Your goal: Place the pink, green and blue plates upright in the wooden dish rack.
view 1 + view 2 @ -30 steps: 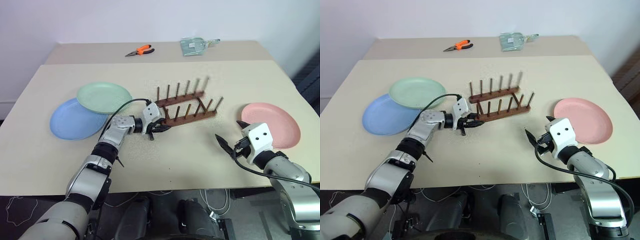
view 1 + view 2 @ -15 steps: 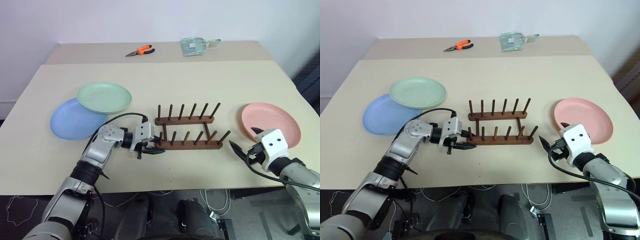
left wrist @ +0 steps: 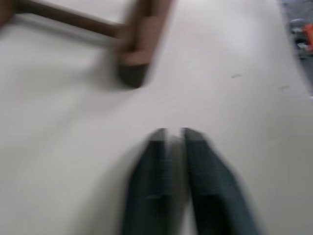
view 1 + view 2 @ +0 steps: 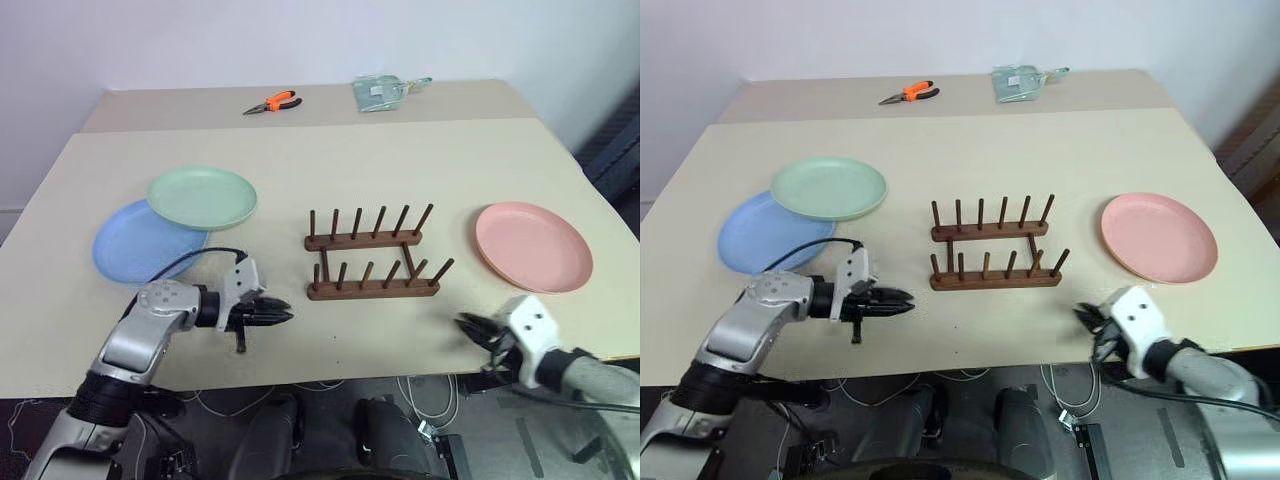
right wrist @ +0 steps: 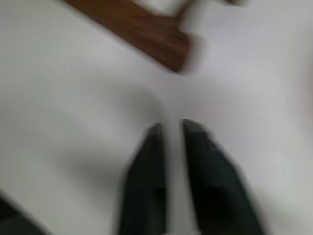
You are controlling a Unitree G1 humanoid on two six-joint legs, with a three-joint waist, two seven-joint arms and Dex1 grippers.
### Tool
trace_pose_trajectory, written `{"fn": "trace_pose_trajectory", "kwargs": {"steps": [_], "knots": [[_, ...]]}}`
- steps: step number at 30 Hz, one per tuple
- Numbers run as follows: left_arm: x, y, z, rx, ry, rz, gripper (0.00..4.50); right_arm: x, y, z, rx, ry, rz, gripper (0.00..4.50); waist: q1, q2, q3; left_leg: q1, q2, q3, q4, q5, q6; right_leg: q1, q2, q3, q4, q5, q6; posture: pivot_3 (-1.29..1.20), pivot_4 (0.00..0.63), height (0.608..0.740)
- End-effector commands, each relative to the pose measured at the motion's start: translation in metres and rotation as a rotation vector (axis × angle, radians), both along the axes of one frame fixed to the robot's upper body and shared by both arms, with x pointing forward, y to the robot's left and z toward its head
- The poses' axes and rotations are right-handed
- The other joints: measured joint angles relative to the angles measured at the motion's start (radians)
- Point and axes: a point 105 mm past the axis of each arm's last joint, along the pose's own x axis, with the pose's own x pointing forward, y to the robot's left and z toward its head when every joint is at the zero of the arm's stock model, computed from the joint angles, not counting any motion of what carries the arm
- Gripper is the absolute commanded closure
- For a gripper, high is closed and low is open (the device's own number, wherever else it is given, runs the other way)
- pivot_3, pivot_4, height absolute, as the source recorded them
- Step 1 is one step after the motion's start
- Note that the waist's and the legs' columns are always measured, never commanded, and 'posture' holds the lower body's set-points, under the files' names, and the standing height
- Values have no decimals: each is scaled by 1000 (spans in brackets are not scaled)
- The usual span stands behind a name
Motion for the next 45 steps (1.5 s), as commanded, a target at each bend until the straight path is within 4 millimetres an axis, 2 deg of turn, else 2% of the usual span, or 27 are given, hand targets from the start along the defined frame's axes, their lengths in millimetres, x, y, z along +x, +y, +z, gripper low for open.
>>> {"fn": "trace_pose_trajectory", "kwargs": {"steps": [1, 3, 6, 10, 13, 16, 19, 22, 26, 29, 32, 34, 37, 40, 41, 43, 45], "knots": [[3, -26, -3, 12, -81, 19, 4421, 15, 21, 1, 0, -56, 5, 4500, 0, 0, 0, 0, 0, 0, 0, 0, 0, 0, 0, 0, -1, 0, 0, 0, 150, 719], [17, -33, -5, 27, -161, 97, 4421, 27, 22, -2, -33, -82, -32, 4500, 3, 0, 0, 0, 0, 0, 0, 0, 0, 0, 0, 0, -2, 0, 0, 0, 150, 719], [36, -34, -8, 30, -229, 230, 4421, 47, 12, -8, -134, -119, -115, 4500, 2, -1, -1, 0, -1, 0, 1, 0, 0, 1, 0, -1, -2, 1, 1, 0, 150, 719], [61, -30, -14, 49, -278, 387, 4421, 80, 6, 2, -149, -199, -214, 4500, 1, -1, -2, 3, 0, 0, 1, 0, 0, 4, 1, -1, -1, 1, 1, 0, 150, 719], [74, -31, -15, 45, -288, 430, 4421, 102, 6, 11, -140, -242, -243, 4500, 1, -1, -2, 5, 0, 0, 1, 0, 0, 6, 2, -1, -1, 1, 1, 0, 150, 719], [84, -30, -13, 39, -300, 451, 4421, 112, 8, 16, -149, -264, -226, 4500, 1, -1, -2, 5, -1, 0, 1, 1, 2, 6, 2, -1, 0, 2, 2, 0, 150, 719], [92, -26, -11, 40, -310, 467, 4421, 109, 2, 23, -146, -264, -206, 4500, 0, -1, -2, 5, -1, 0, 1, 1, 3, 5, 2, -1, 0, 3, 4, 0, 150, 719], [87, -28, -9, 40, -310, 413, 4500, 98, -22, 36, -216, -294, -227, 3724, 1, -1, -2, 5, -1, 0, 1, 1, 3, 5, 2, -1, 0, 3, 4, 0, 150, 719], [69, -37, -2, 2, -306, 311, 4500, 79, -57, 55, -347, -330, -276, 1874, -1, 1, -3, 5, -1, 0, 0, 1, 3, 5, 1, -1, 0, 2, 3, 0, 150, 719], [57, -45, 5, -35, -301, 247, 4500, 65, -76, 57, -399, -296, -304, 1874, -1, 1, -3, 5, -1, 0, -1, 1, 3, 5, 1, -1, 0, 1, 2, 0, 150, 719], [51, -53, 17, -100, -290, 210, 4500, 58, -96, 43, -451, -219, -348, 1874, 0, 1, -3, 5, -1, 0, -1, 1, 3, 5, 1, -1, -1, 1, 1, 0, 150, 719], [49, -60, 26, -139, -292, 182, 4500, 61, -109, 35, -477, -190, -391, 1874, 1, 1, -3, 4, -1, 0, 0, 1, 3, 5, 1, -1, -2, 1, 1, 0, 150, 719], [50, -64, 31, -153, -293, 172, 4500, 66, -118, 32, -506, -185, -406, 2668, 1, 1, -3, 3, -1, 0, 1, 1, 3, 5, 1, -1, -2, 1, 1, 0, 150, 719], [50, -64, 33, -157, -296, 176, 4500, 70, -118, 34, -496, -196, -409, 4234, -1, 1, -3, 3, -1, 0, 0, 1, 3, 5, 1, -1, -2, 1, 1, 0, 150, 719], [50, -64, 33, -156, -297, 177, 4500, 72, -117, 35, -497, -203, -403, 4446, -1, 1, -3, 3, -1, 0, 0, 1, 3, 5, 1, -1, -2, 1, 1, 0, 150, 719], [49, -62, 31, -146, -301, 176, 4500, 75, -112, 44, -494, -240, -388, 4446, 0, 1, -3, 3, -1, 0, 0, 1, 3, 5, 2, -1, -2, 1, 1, 0, 150, 719], [47, -59, 30, -137, -306, 175, 4500, 80, -102, 66, -471, -347, -362, 4446, 1, 1, -3, 3, -1, 0, 0, 1, 3, 5, 2, -1, -2, 1, 1, 0, 150, 719]]}}
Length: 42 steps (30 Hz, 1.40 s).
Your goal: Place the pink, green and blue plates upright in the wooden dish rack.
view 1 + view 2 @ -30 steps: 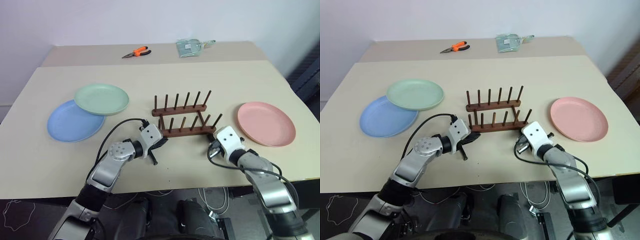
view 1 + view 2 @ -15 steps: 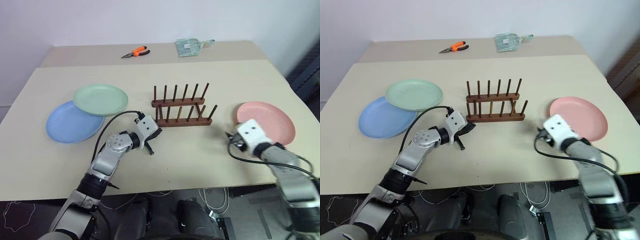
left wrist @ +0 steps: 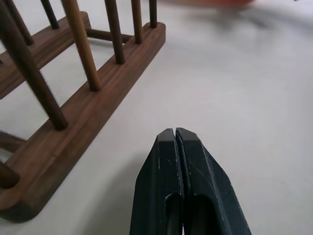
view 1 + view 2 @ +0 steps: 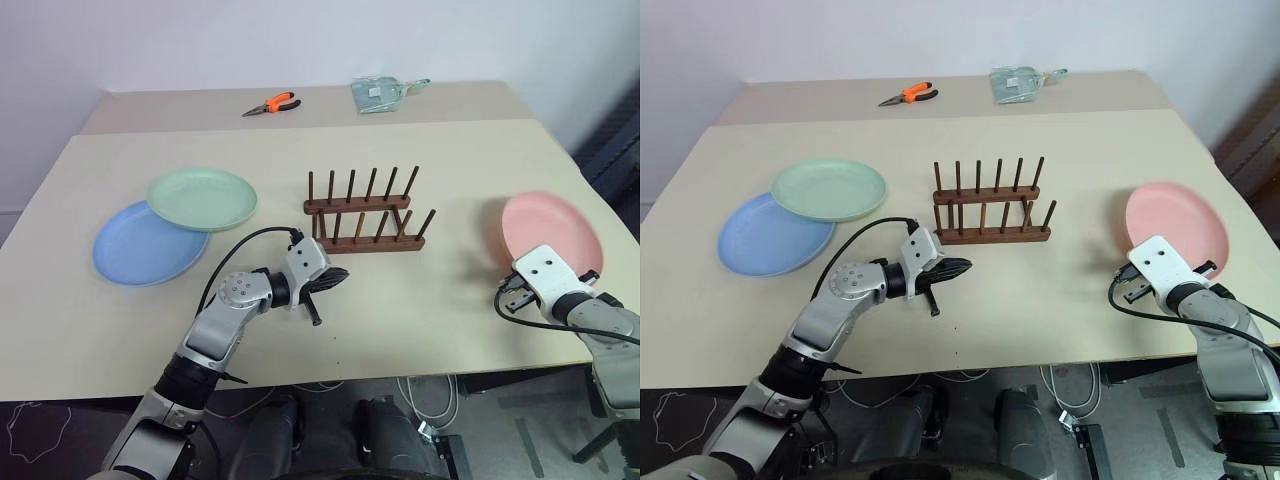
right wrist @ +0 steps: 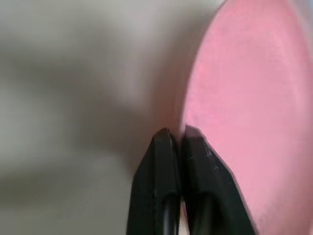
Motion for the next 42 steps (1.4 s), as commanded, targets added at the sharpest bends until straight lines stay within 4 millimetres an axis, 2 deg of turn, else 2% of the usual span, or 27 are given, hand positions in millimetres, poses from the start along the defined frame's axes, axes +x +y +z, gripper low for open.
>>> {"fn": "trace_pose_trajectory", "kwargs": {"steps": [1, 2, 4, 6, 8, 10, 13, 15, 24, 28, 31, 33, 34, 35, 41, 42], "knots": [[-3, 2, 11, -11, -49, -10, 4500, 12, 22, 56, 0, -225, 109, 4446, -1, 0, 0, 0, 0, 0, 0, 0, 0, 0, 0, 0, 0, 0, 0, 0, 150, 719], [-4, 4, 11, -11, -49, -7, 4500, 13, 31, 73, 44, -297, 140, 4446, -4, 1, 1, 0, 0, 0, 0, 0, 0, 0, 0, 0, 0, 0, 0, 0, 150, 719], [-4, 9, 13, -16, -48, -3, 4500, 12, 56, 115, 254, -451, 230, 4446, -6, 2, 1, 0, 0, 0, 0, 0, 0, -1, 0, 0, 0, 0, 0, 0, 150, 719], [-5, 13, 18, -43, -42, -12, 4500, -1, 98, 166, 656, -546, 441, 4446, -8, 3, 2, -1, 1, 0, 0, 0, 0, -2, 1, 0, 1, 0, 0, 0, 150, 719], [-6, 14, 22, -64, -39, -26, 4500, -19, 127, 189, 840, -512, 628, 4446, -3, 3, 2, -2, 1, 0, 0, 0, 0, -3, 0, 0, 2, 1, 2, 0, 150, 719], [-7, 15, 28, -88, -44, -39, 4500, -32, 147, 201, 975, -443, 762, 4446, 6, 1, 2, -2, 1, -2, 0, 0, 0, -2, 0, -2, 2, 1, 2, 0, 150, 719], [-6, 15, 34, -120, -44, -46, 4500, -35, 161, 206, 1084, -371, 831, 4446, 11, 1, 2, -3, 0, -4, 0, -1, 2, 0, -2, -3, -2, 0, 0, 0, 150, 719], [-3, 15, 34, -111, -58, -36, 4500, -22, 162, 200, 1121, -319, 813, 4446, 10, 1, 2, -3, -1, -3, 1, -2, 3, 1, -4, -3, -3, 0, 0, 0, 150, 719], [-7, 19, 32, -101, -64, -17, 4500, 10, 140, 174, 1225, -220, 710, 4446, -2, 1, 2, -4, -1, -2, -1, -2, 3, -2, -3, -3, -3, 0, 0, 0, 150, 719], [-7, 19, 33, -100, -65, -15, 4500, 17, 133, 163, 1251, -162, 684, 4446, -2, 1, 2, -3, -1, -2, 0, -2, 3, -2, -3, -3, -2, 0, 0, 0, 150, 719], [-7, 20, 32, -100, -52, -15, 4500, 18, 130, 158, 1221, -152, 681, 3445, -1, 1, 2, -3, -1, -2, -1, -2, 3, -2, -3, -3, -2, 0, 0, 0, 150, 719], [-6, 21, 32, -112, -26, -6, 4500, 22, 126, 158, 1144, -196, 646, 2554, -1, 1, 2, -4, -1, -2, -1, -2, 3, -2, -3, -3, -2, 0, 0, 0, 150, 719], [-4, 22, 32, -120, -17, 3, 3971, 25, 122, 160, 1095, -238, 620, 2089, -1, 1, 2, -4, -1, -2, -1, -2, 3, -2, -3, -3, -2, 0, 0, 0, 150, 719], [-4, 23, 34, -133, -13, 7, 3697, 29, 116, 164, 1046, -295, 584, 1574, -1, 1, 2, -4, -1, -2, 0, -2, 3, -2, -3, -3, -2, 0, 0, 0, 150, 719], [9, 34, 53, -208, -42, 85, 720, 33, 93, 182, 828, -488, 483, 1501, 0, 1, 2, -4, -1, -2, -1, -2, 3, -3, -3, -3, -2, 0, 0, 0, 150, 719], [18, 43, 64, -237, -69, 151, 252, 28, 89, 191, 791, -518, 482, 1501, 1, 1, 2, -5, -1, -2, 0, -2, 3, -3, -3, -3, -2, 0, 0, 0, 150, 719]]}}
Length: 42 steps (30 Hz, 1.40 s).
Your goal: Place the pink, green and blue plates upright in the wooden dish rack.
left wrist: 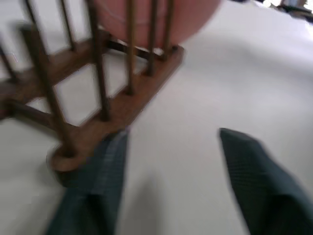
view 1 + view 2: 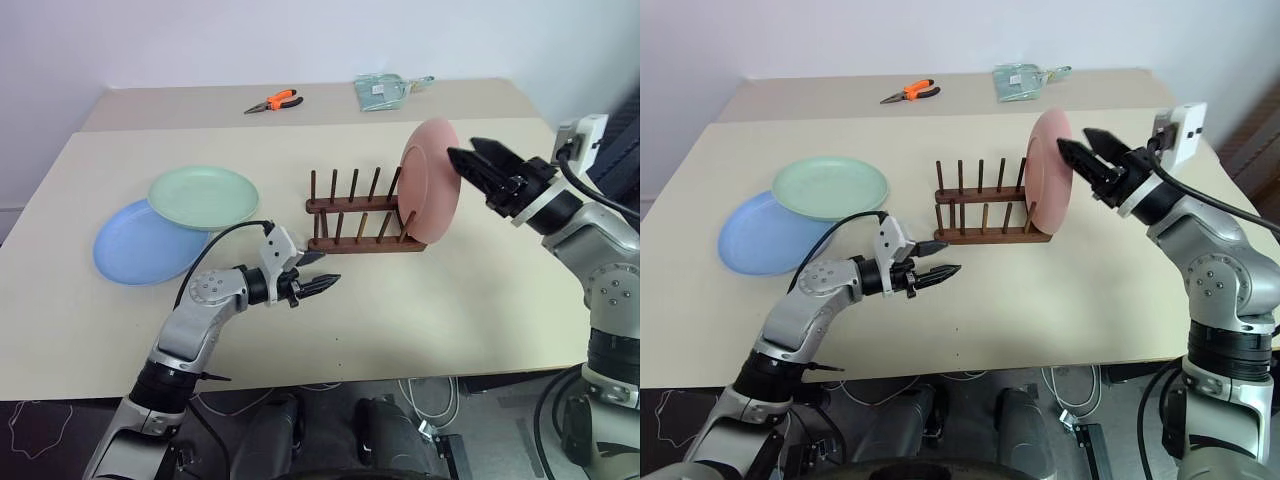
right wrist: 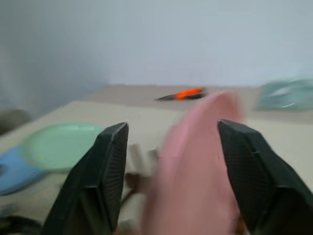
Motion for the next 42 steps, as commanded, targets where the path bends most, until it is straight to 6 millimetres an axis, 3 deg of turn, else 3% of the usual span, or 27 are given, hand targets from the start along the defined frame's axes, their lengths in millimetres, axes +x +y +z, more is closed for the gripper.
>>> {"fn": "trace_pose_trajectory", "kwargs": {"steps": [1, 3, 5, 10, 14, 16, 24, 26, 28, 31, 33, 34, 37, 40, 42], "knots": [[20, 21, 41, -97, -106, 141, 252, -15, -13, 40, -97, -178, -90, 1501, 1, 0, 0, 0, 0, 0, 0, 0, 0, 0, 0, 0, 0, 0, 0, 0, 150, 719], [39, 45, 62, -124, -193, 313, 181, -26, -8, 53, -172, -232, -77, 953, 1, 0, 0, -1, 0, 0, 0, 0, 0, -1, 0, 0, 0, 0, 1, 0, 150, 719], [54, 73, 80, -159, -236, 480, 181, -36, 12, 56, -285, -264, -12, 163, -1, 0, 0, -1, 0, 0, 0, 0, 0, -1, 1, 0, 1, 1, 3, 0, 150, 719], [74, 158, 122, -196, -302, 937, 181, -51, 67, 38, -428, -260, 194, 76, -7, -2, 1, -1, 1, 0, 0, 0, 0, -2, 3, 1, 2, 2, 3, 0, 150, 719], [71, 220, 117, -298, -118, 1264, 181, -46, 86, 12, -457, -217, 260, 76, -2, -3, 2, -1, 1, 0, 1, 0, -1, -2, 3, 1, 3, 2, 4, 0, 150, 719], [67, 233, 109, -392, -10, 1333, 181, -43, 92, 4, -462, -206, 279, 76, 1, -3, 2, -1, 0, 0, 1, 1, -1, -2, 3, 0, 3, 4, 7, 0, 150, 719], [61, 210, 62, -586, 402, 1257, 181, -41, 102, -5, -463, -204, 323, 76, 21, -6, 3, -1, -1, 0, 5, -1, -4, -2, 3, 0, 4, 5, 9, 0, 150, 719], [64, 203, 55, -625, 469, 1240, 698, -42, 102, -7, -469, -205, 320, 0, 23, -7, 3, -1, -1, 0, 5, -1, -4, -2, 3, 0, 5, 5, 9, 0, 150, 719], [67, 201, 52, -667, 508, 1238, 1494, -43, 103, -8, -474, -206, 313, 0, 24, -7, 3, -1, -1, 0, 5, -1, -5, -2, 3, 0, 5, 5, 9, 0, 150, 719], [71, 202, 53, -712, 521, 1245, 3026, -44, 102, -9, -477, -207, 302, 0, 24, -7, 3, -1, -1, 0, 5, -1, -5, -2, 3, 0, 5, 5, 9, 0, 150, 719], [75, 199, 61, -706, 487, 1215, 4135, -45, 101, -11, -477, -196, 301, 0, 24, -7, 3, -1, -1, 0, 5, -1, -6, -2, 3, 0, 5, 5, 9, 0, 150, 719], [77, 194, 72, -728, 436, 1169, 4454, -46, 100, -12, -480, -191, 299, 0, 24, -7, 3, -1, -1, 0, 5, -1, -6, -2, 3, 0, 5, 5, 9, 0, 150, 719], [78, 180, 104, -771, 302, 1051, 4454, -47, 100, -12, -485, -183, 307, 0, 24, -8, 3, -2, -1, 0, 5, -1, -6, -2, 3, 0, 5, 5, 9, 0, 150, 719], [72, 136, 141, -671, 152, 837, 4454, -53, 120, -10, -581, -273, 335, 0, 23, -8, 4, -2, -1, 0, 5, -1, -6, -2, 3, 1, 4, 5, 9, 0, 150, 719], [68, 116, 152, -614, 109, 759, 4454, -54, 129, -10, -627, -322, 343, 0, 24, -8, 4, -3, -1, 0, 5, -1, -7, -3, 3, 1, 5, 5, 9, 0, 150, 719]]}}
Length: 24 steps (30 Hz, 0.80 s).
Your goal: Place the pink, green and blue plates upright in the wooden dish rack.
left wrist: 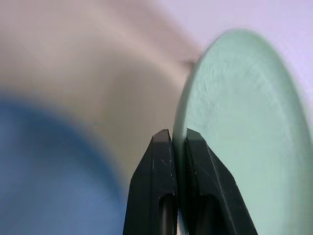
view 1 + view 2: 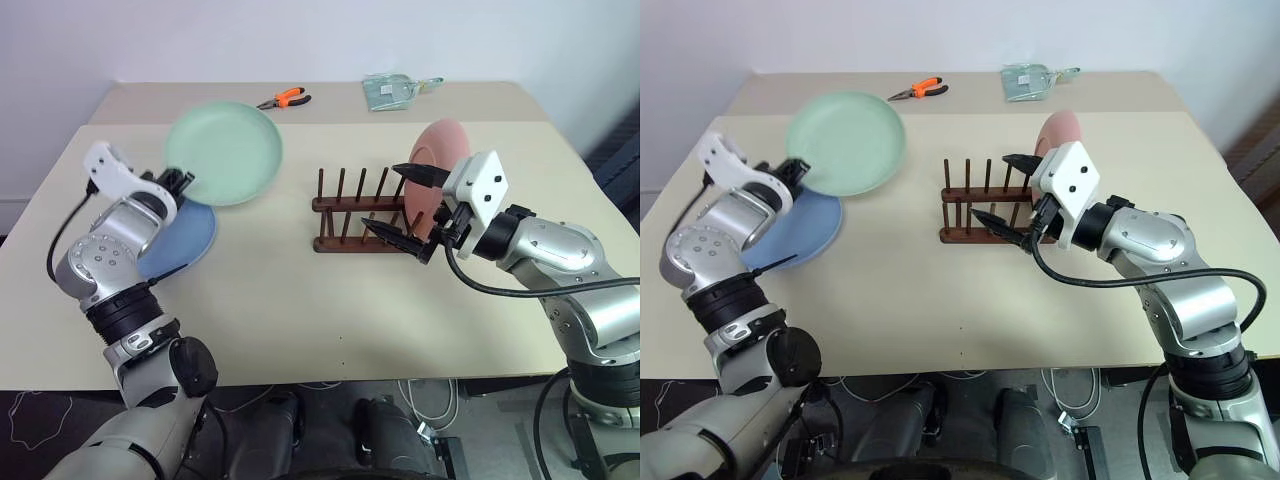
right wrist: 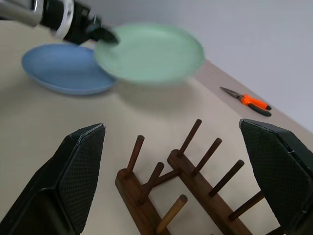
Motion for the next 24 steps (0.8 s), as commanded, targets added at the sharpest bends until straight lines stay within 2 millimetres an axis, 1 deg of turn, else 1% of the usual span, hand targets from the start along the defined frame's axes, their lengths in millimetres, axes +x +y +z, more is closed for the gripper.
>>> {"fn": "trace_pose_trajectory", "kwargs": {"steps": [1, 3, 4, 6, 8, 11, 13, 14, 16, 18, 19, 20, 21, 22, 24], "knots": [[-11, -47, 47, 143, -183, -171, 4454, -10, 22, 15, -71, -164, 62, 0, 0, 0, 0, 0, 0, 0, 0, 0, 0, 0, 0, 0, 0, 0, 0, 0, 150, 719], [-13, -63, 53, 194, -207, -222, 4454, -7, 31, 16, -111, -225, 69, 0, -1, 0, 0, 0, 0, 0, 0, 0, 0, 0, 0, 0, 0, 0, 0, 0, 150, 719], [-14, -68, 55, 205, -214, -236, 4454, -6, 33, 16, -125, -246, 71, 0, -2, 0, 0, 0, 0, 0, 0, 0, -1, 0, 0, 0, 0, 0, 0, 0, 150, 719], [-17, -93, 64, 249, -238, -302, 4454, 10, 44, 14, -248, -355, 35, 0, -8, 0, 0, 0, 0, 1, -1, 1, -1, -1, 1, 0, 1, 0, 0, 0, 150, 719], [-22, -111, 71, 260, -264, -352, 4454, 25, 48, 8, -373, -444, 6, 0, -11, 0, 0, 0, 0, 1, 0, 3, -4, -2, 1, 0, 2, 0, 0, 0, 150, 719], [-27, -122, 76, 252, -282, -388, 4454, 39, 49, -1, -449, -484, -31, 0, -10, 0, 0, 0, 0, 1, -1, 6, -7, -2, 2, 0, 1, 0, 0, 0, 150, 719], [-28, -124, 78, 245, -285, -396, 4500, 43, 48, -5, -475, -496, -40, 547, -12, 0, 0, 0, 0, 1, -2, 6, -6, -2, 2, 0, 1, 0, 0, 0, 150, 719], [-29, -125, 79, 237, -287, -401, 4500, 44, 48, -7, -484, -500, -43, 918, -13, 0, 0, 0, 0, 2, -2, 6, -6, -3, 2, 1, 1, 0, 0, 0, 150, 719], [-30, -123, 78, 245, -285, -398, 4500, 45, 47, -7, -492, -512, -56, 1912, -18, 0, 0, 0, 0, 1, -3, 7, -7, -3, 2, 1, 1, 0, 0, 0, 150, 719], [-30, -120, 78, 225, -290, -397, 4500, 46, 46, -5, -495, -531, -71, 3026, -25, 0, 0, 0, 0, 1, -3, 7, -7, -3, 2, 1, 2, 0, 0, 0, 150, 719], [-30, -118, 78, 207, -297, -393, 4153, 47, 45, -4, -499, -545, -81, 3480, -25, 0, 0, 0, 0, 1, -3, 7, -7, -3, 2, 1, 2, 0, 0, 0, 150, 719], [-29, -114, 80, 181, -303, -381, 3741, 47, 44, -3, -503, -561, -91, 4068, -26, 0, 0, 0, 0, 1, -3, 7, -7, -3, 2, 1, 2, 0, 0, 0, 150, 719], [-29, -112, 80, 166, -307, -373, 3376, 48, 44, -2, -505, -571, -98, 4494, -27, 0, 0, 0, 0, 1, -3, 8, -7, -3, 3, 1, 2, 0, 0, 0, 150, 719], [-27, -104, 90, 131, -349, -323, 2946, 48, 42, 2, -497, -599, -118, 4500, -27, 0, 0, 0, 0, 1, -3, 8, -7, -4, 3, 1, 2, 0, 0, 0, 150, 719], [-24, -87, 104, 114, -418, -211, 1862, 47, 40, 9, -467, -630, -143, 4500, -26, 0, 0, 0, 0, 1, -3, 8, -8, -4, 3, 1, 3, 0, 0, 0, 150, 719]]}}
